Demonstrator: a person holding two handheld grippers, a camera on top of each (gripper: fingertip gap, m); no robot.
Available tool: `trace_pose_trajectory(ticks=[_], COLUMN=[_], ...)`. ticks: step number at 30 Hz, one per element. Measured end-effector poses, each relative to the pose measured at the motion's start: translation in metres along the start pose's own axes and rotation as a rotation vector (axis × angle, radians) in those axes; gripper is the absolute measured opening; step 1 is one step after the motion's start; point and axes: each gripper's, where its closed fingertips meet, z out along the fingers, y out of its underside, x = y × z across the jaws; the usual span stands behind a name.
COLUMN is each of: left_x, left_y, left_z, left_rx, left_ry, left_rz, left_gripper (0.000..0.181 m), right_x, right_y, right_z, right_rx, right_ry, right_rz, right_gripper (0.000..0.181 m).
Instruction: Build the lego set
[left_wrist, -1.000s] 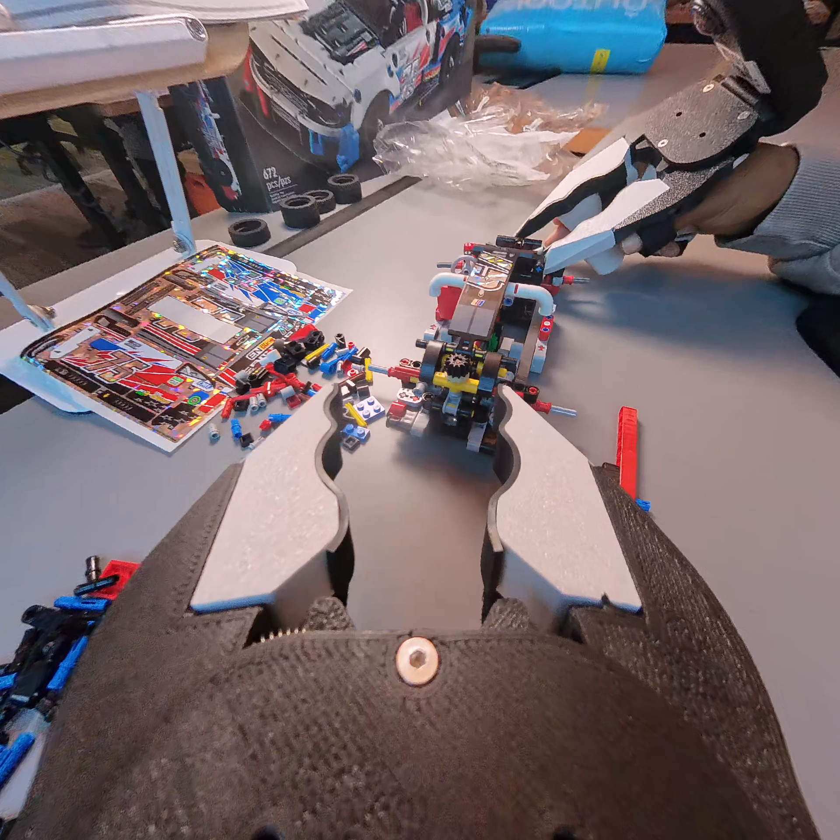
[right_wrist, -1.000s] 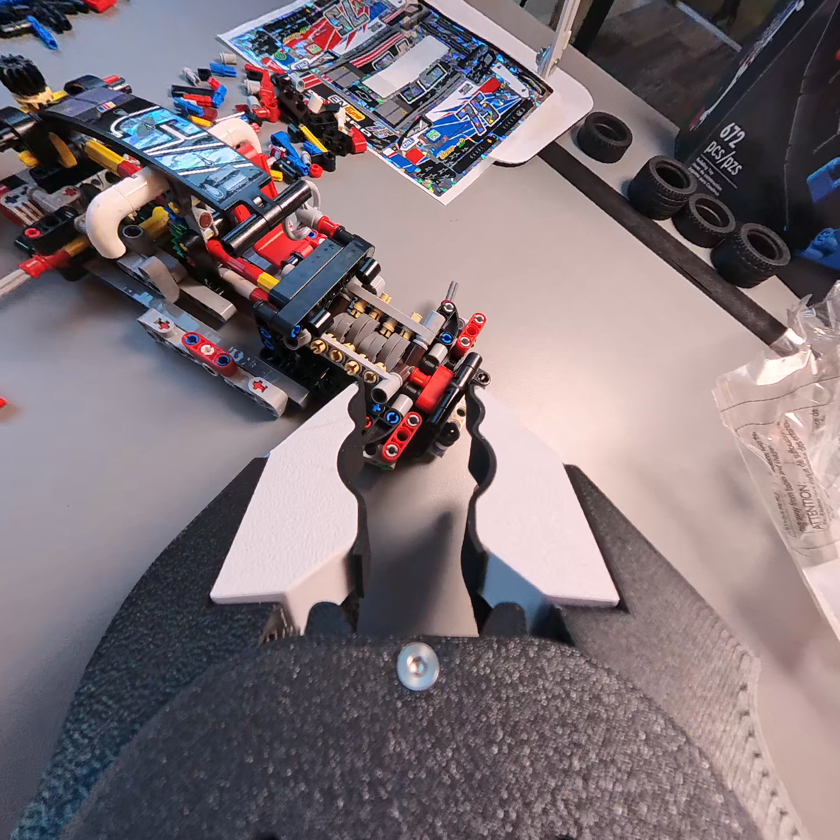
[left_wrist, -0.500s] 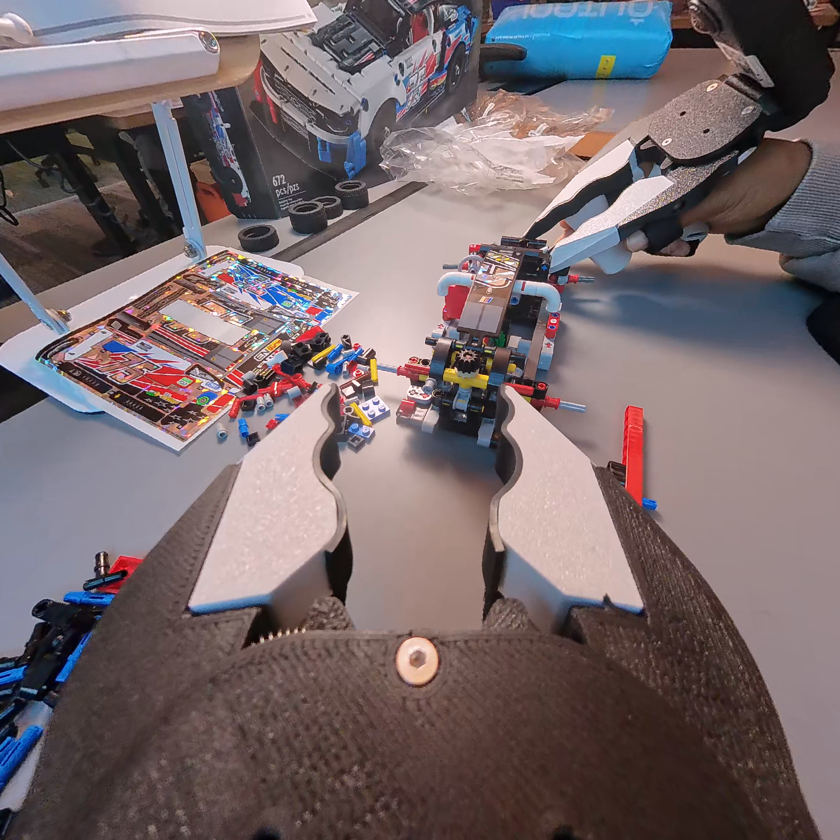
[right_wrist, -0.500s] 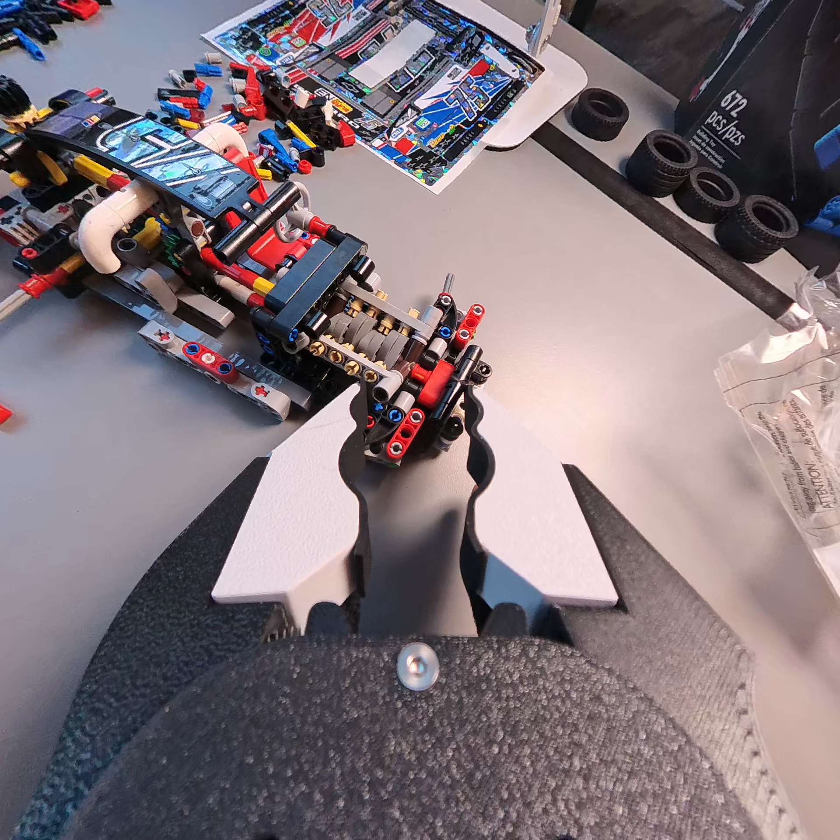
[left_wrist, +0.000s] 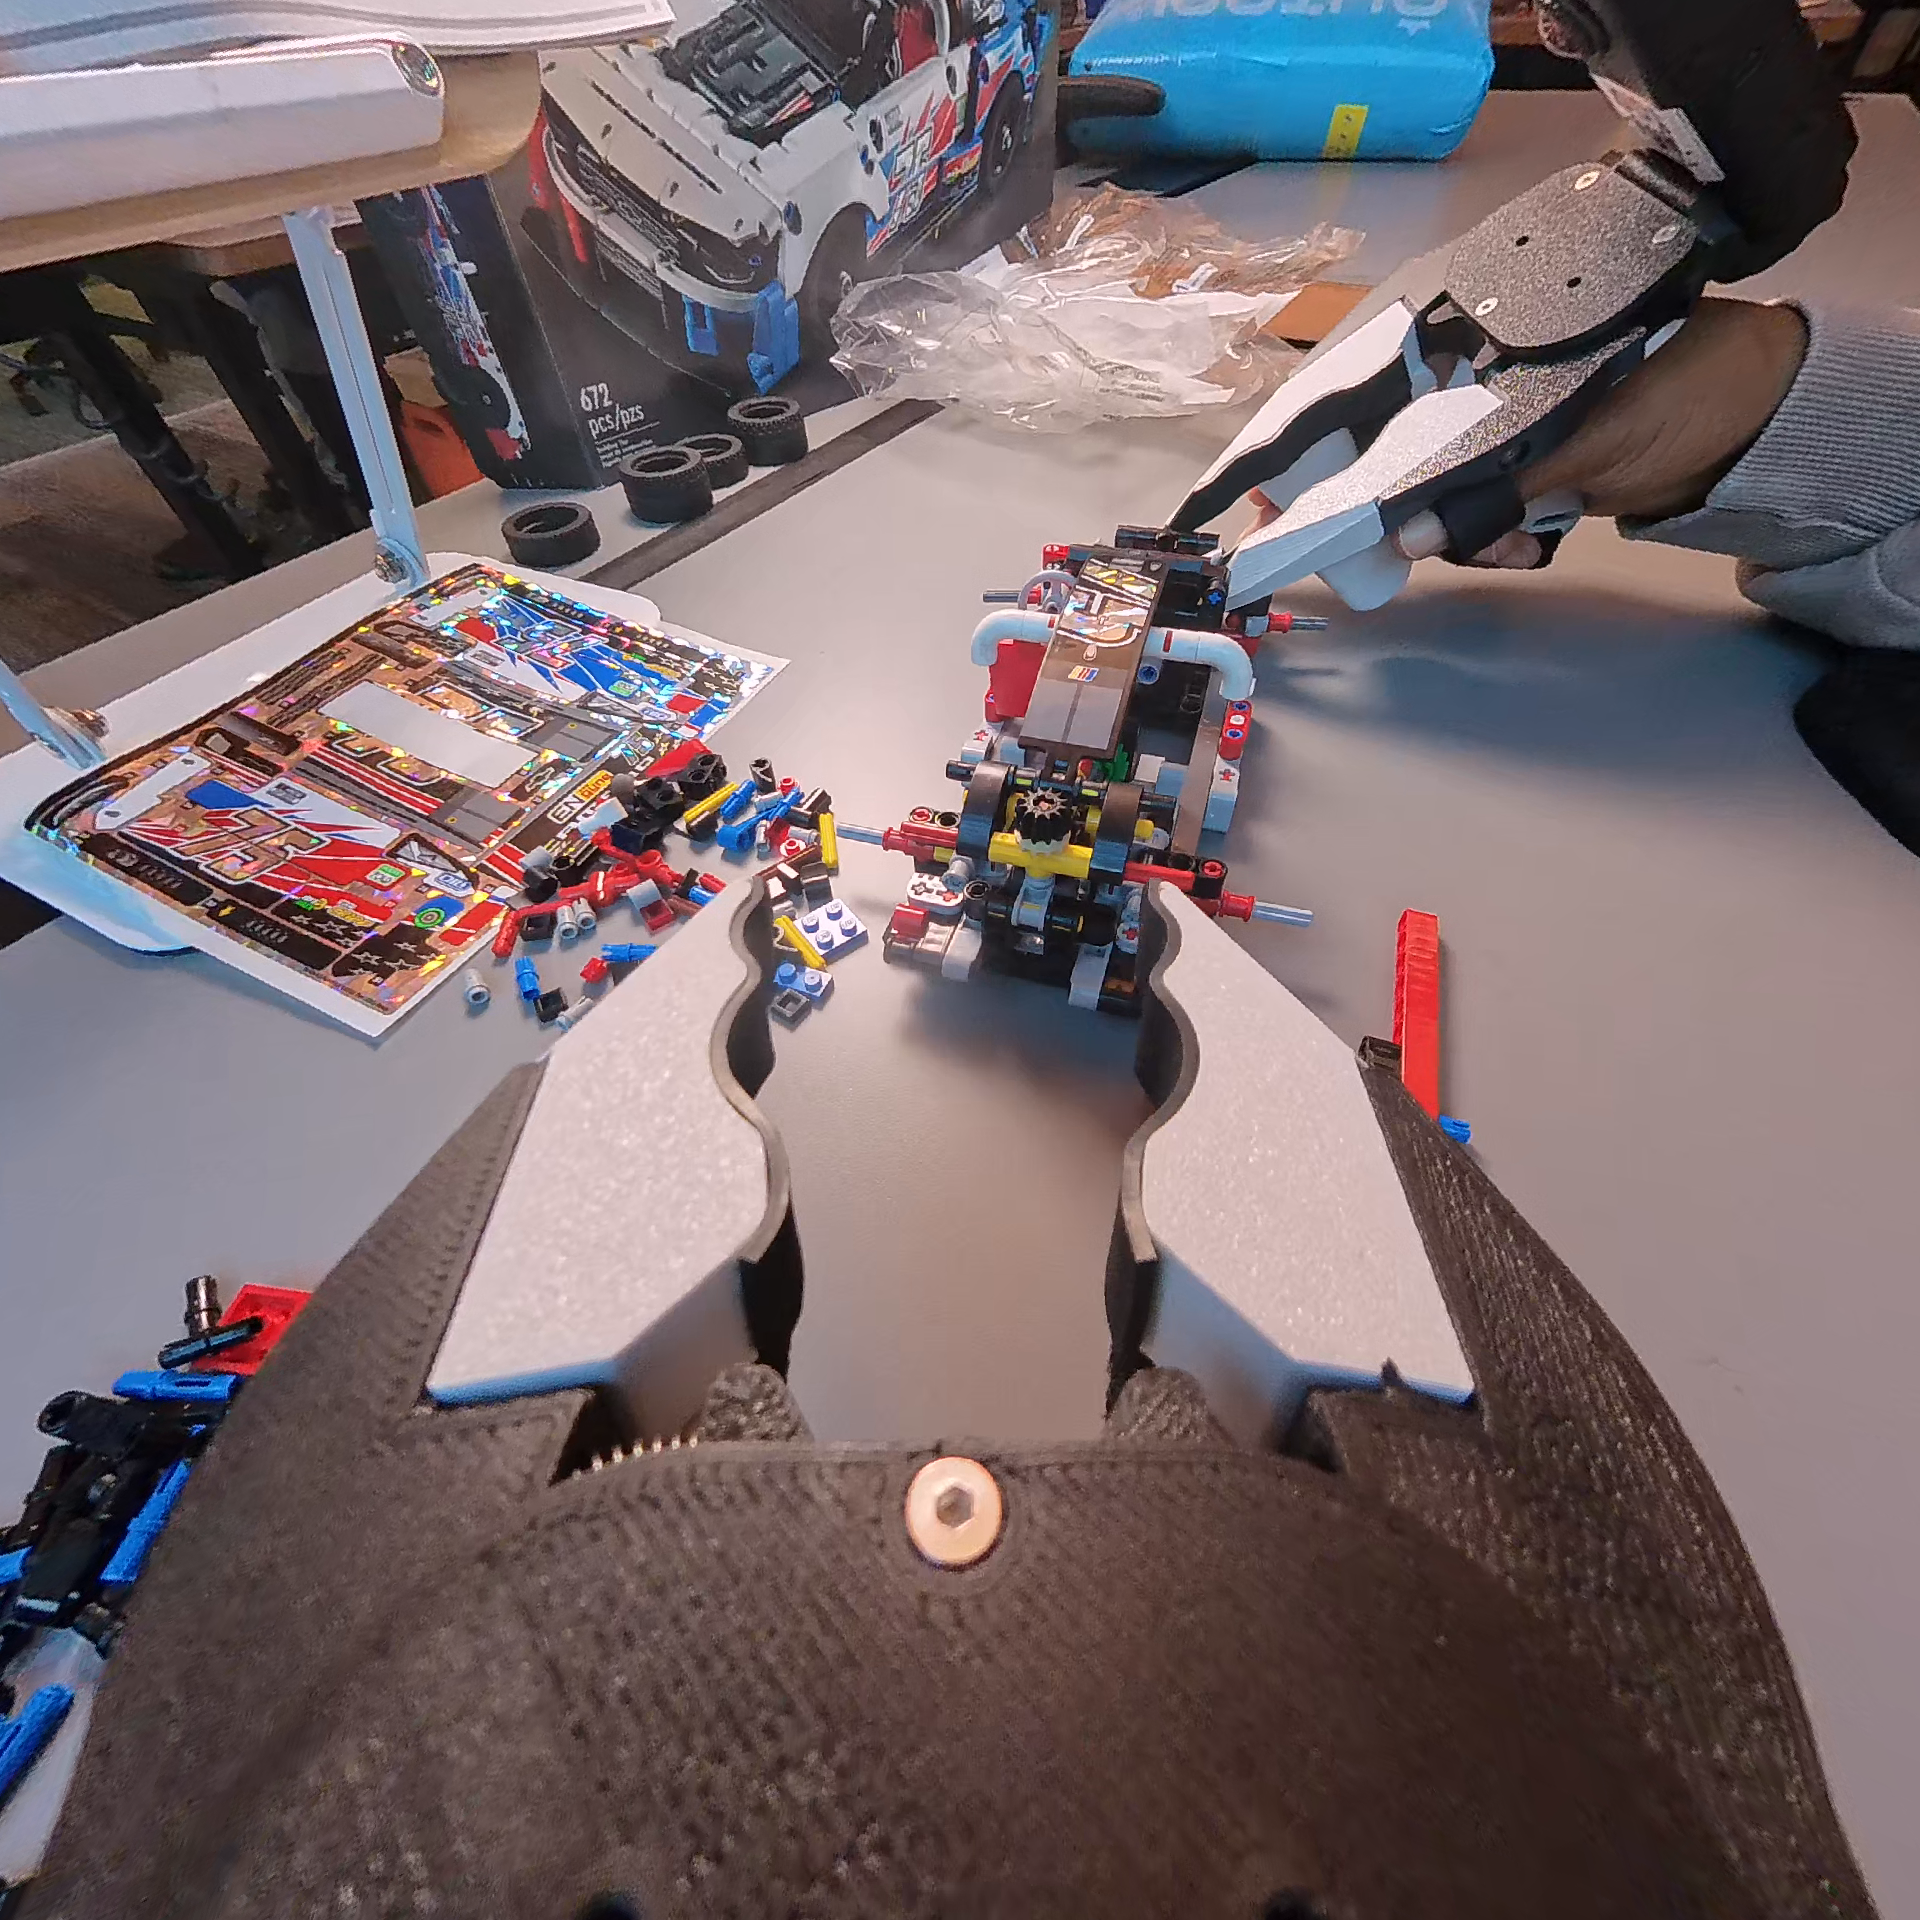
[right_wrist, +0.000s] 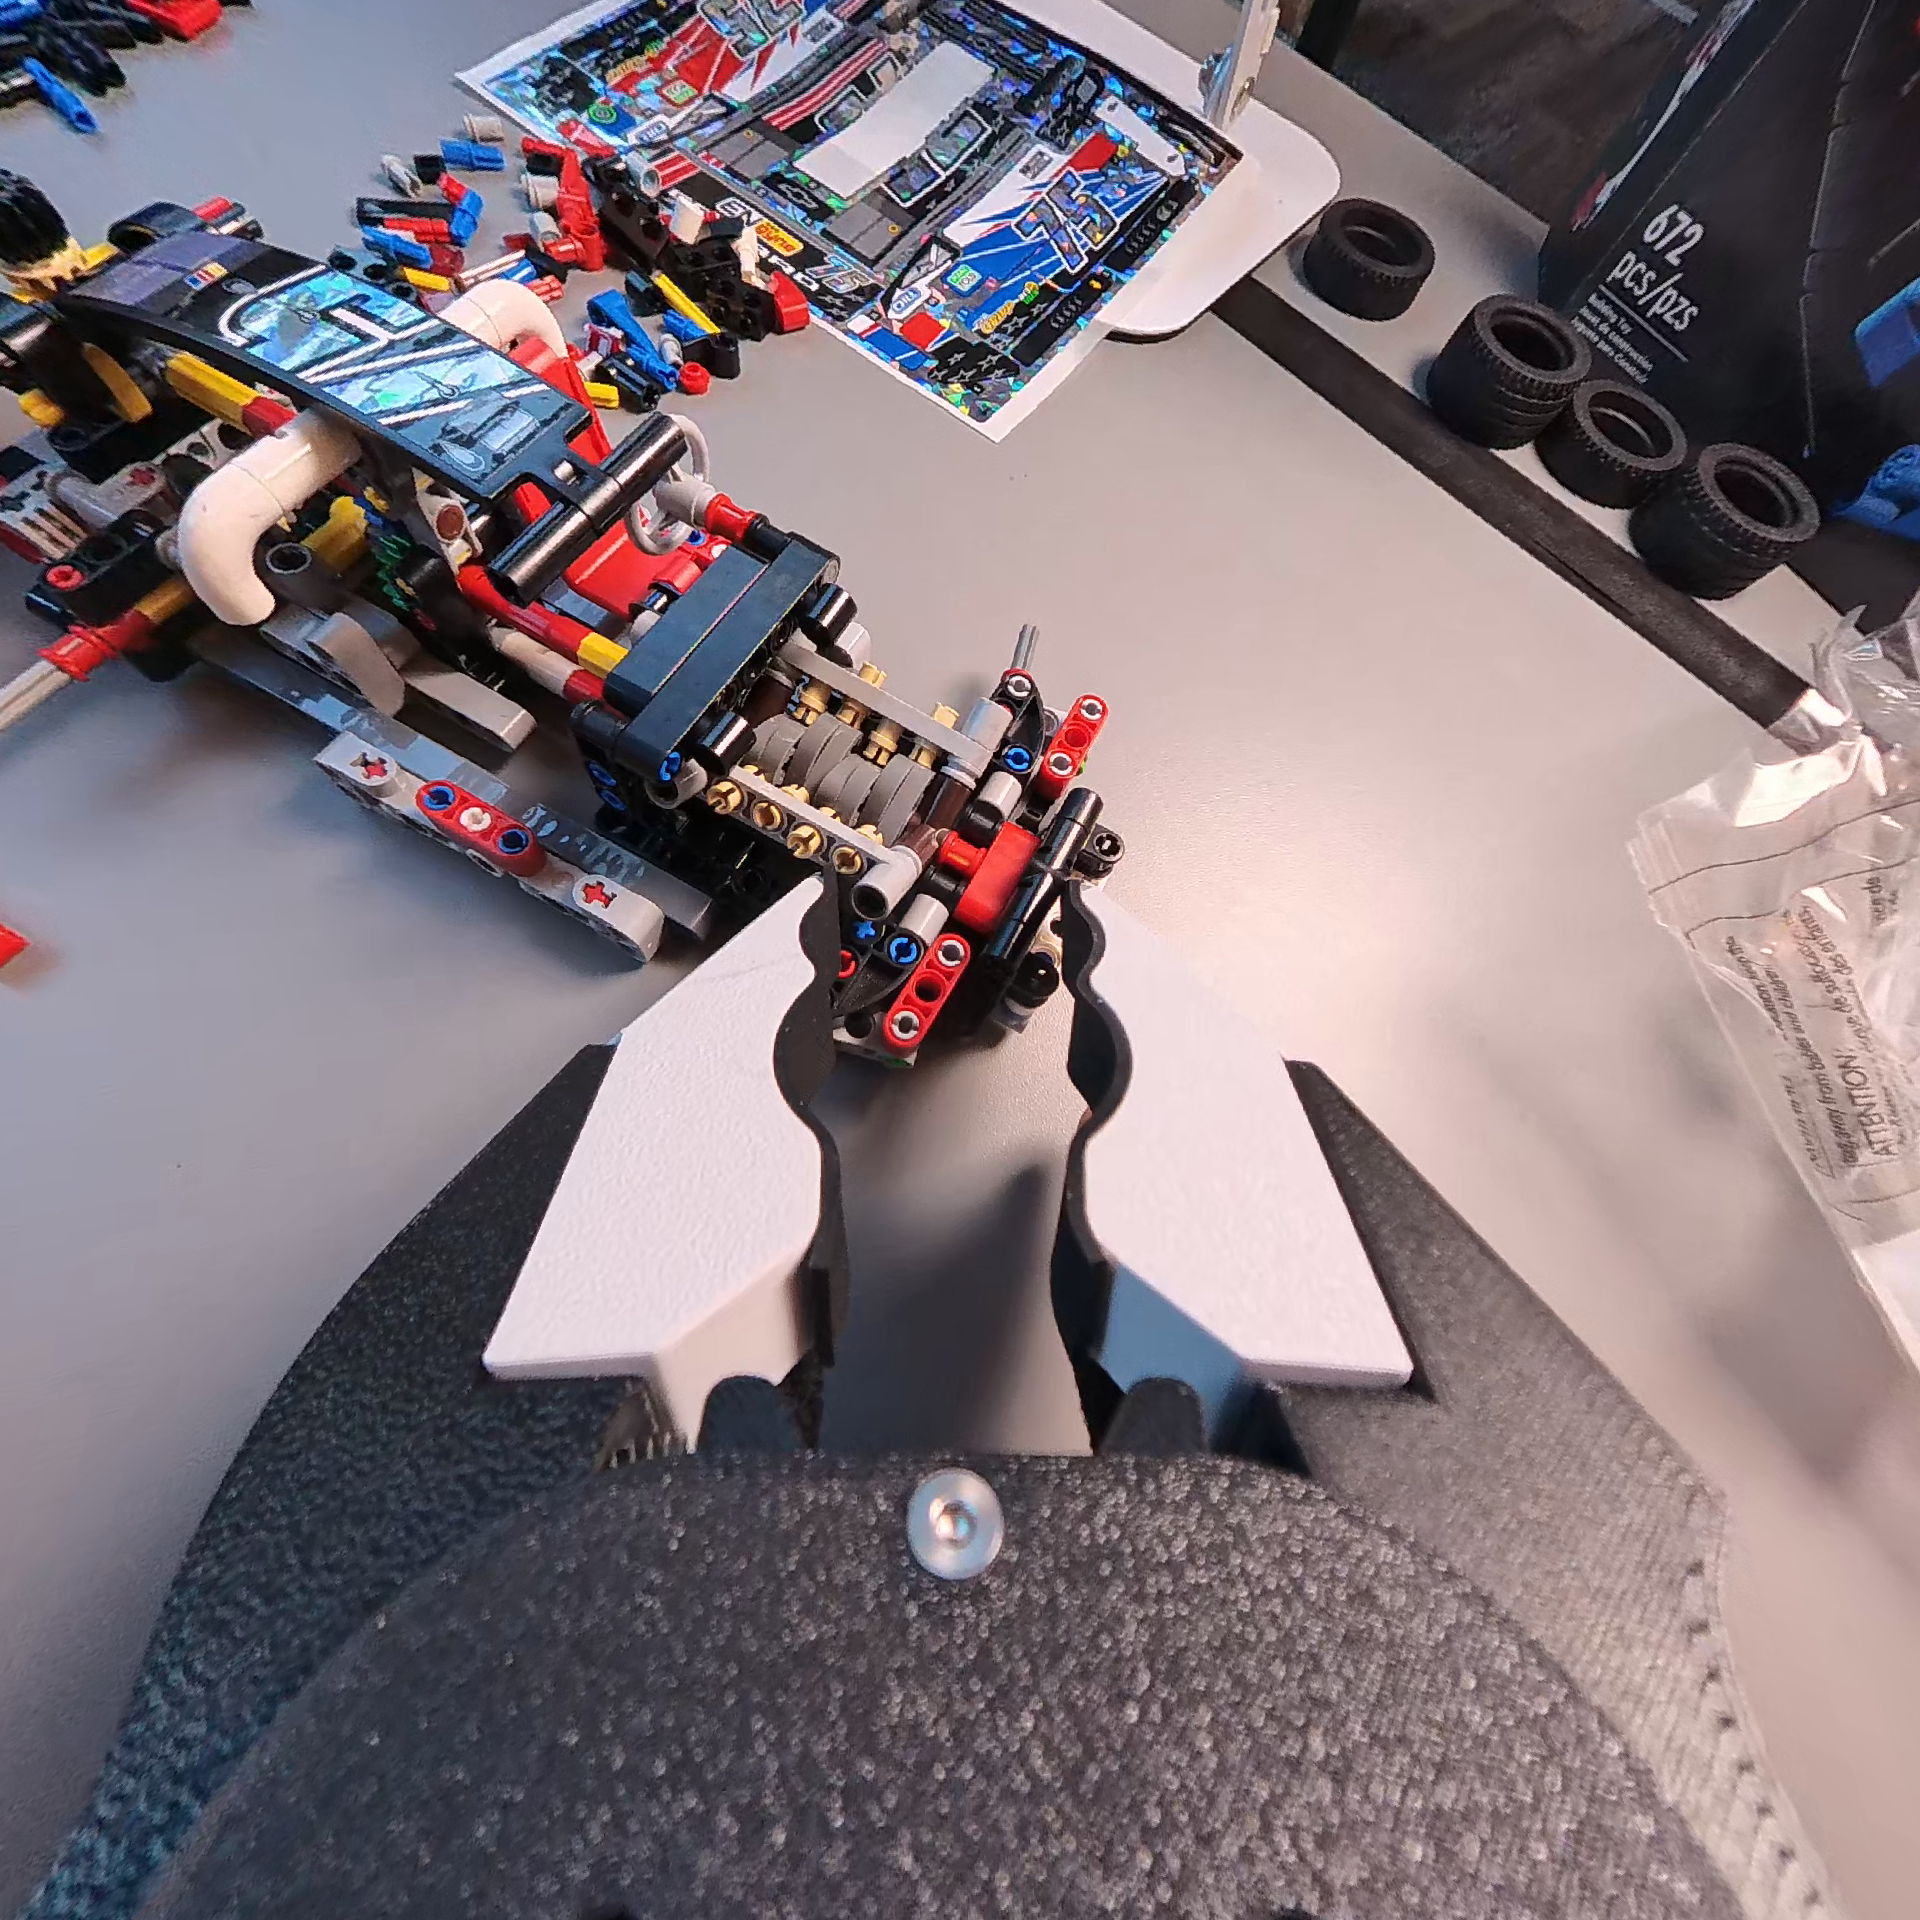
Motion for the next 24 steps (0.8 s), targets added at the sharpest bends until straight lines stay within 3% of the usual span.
trace_pose_trajectory(ticks=[15,20,24], left_x=[0.0,0.002,0.003], left_y=[-0.001,0.001,0.003], left_z=[-0.001,0.0,0.001], left_rx=[0.009,-0.006,-0.021], left_ry=[0.005,0.02,0.03], left_rz=[-0.001,-0.001,0.003], left_gripper=[0.069,0.07,0.071], right_x=[0.002,-0.001,-0.037], right_y=[-0.001,-0.039,-0.07], right_z=[-0.006,-0.032,-0.046], right_rx=[-0.012,0.136,0.301], right_ry=[0.013,0.03,-0.075], right_rz=[-0.02,-0.035,-0.132], right_gripper=[0.04,0.041,0.041])
